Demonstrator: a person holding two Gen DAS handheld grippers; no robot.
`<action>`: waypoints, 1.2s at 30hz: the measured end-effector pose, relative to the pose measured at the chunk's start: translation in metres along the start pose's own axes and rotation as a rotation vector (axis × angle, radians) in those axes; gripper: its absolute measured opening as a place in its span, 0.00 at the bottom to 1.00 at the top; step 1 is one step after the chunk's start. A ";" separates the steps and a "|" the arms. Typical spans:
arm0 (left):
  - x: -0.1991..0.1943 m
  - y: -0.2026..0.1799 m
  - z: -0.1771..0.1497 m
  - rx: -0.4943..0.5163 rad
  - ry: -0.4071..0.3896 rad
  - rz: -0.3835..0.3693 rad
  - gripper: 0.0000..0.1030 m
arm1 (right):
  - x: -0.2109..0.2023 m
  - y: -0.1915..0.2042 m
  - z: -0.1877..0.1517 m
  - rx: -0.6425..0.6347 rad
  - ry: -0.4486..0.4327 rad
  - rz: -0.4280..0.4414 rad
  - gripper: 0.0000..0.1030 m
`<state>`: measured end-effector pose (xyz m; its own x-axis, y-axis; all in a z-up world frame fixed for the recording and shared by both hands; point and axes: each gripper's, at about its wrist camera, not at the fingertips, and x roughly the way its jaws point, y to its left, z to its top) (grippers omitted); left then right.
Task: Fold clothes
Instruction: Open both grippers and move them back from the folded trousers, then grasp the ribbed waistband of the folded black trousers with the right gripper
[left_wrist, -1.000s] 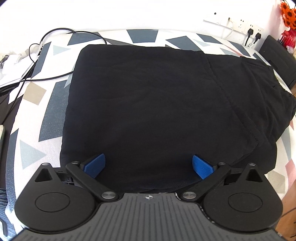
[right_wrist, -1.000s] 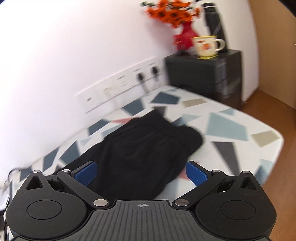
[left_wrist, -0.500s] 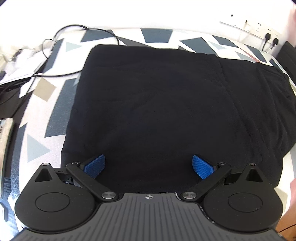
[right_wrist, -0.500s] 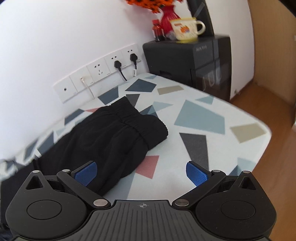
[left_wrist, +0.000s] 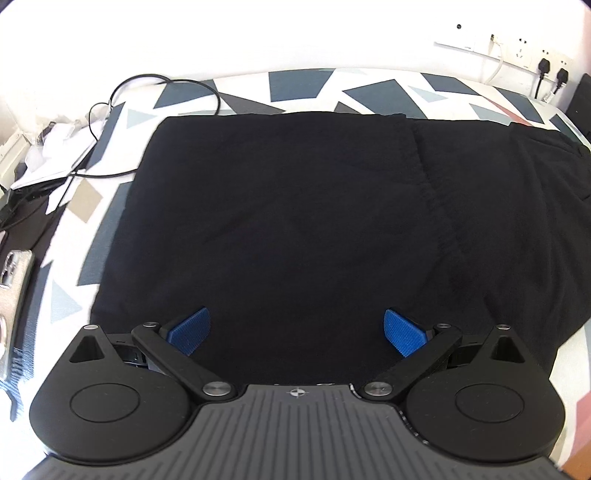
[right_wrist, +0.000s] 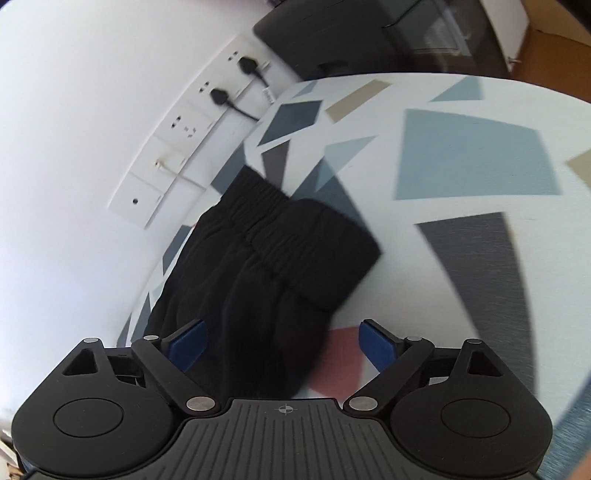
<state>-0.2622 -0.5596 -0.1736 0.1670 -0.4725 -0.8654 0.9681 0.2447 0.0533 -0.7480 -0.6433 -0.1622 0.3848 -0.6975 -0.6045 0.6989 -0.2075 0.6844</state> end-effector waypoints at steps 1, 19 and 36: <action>0.003 -0.003 0.001 -0.006 0.007 0.000 0.99 | 0.006 0.005 0.003 -0.005 0.007 0.002 0.84; 0.013 -0.027 -0.001 -0.039 0.030 0.042 1.00 | 0.041 0.014 0.027 0.018 -0.054 -0.021 0.71; 0.013 -0.037 -0.003 -0.016 0.009 0.053 1.00 | 0.052 -0.010 0.039 0.099 -0.067 0.047 0.31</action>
<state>-0.2967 -0.5717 -0.1882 0.2164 -0.4512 -0.8658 0.9548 0.2828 0.0913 -0.7586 -0.7038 -0.1844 0.3717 -0.7518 -0.5447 0.6170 -0.2383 0.7500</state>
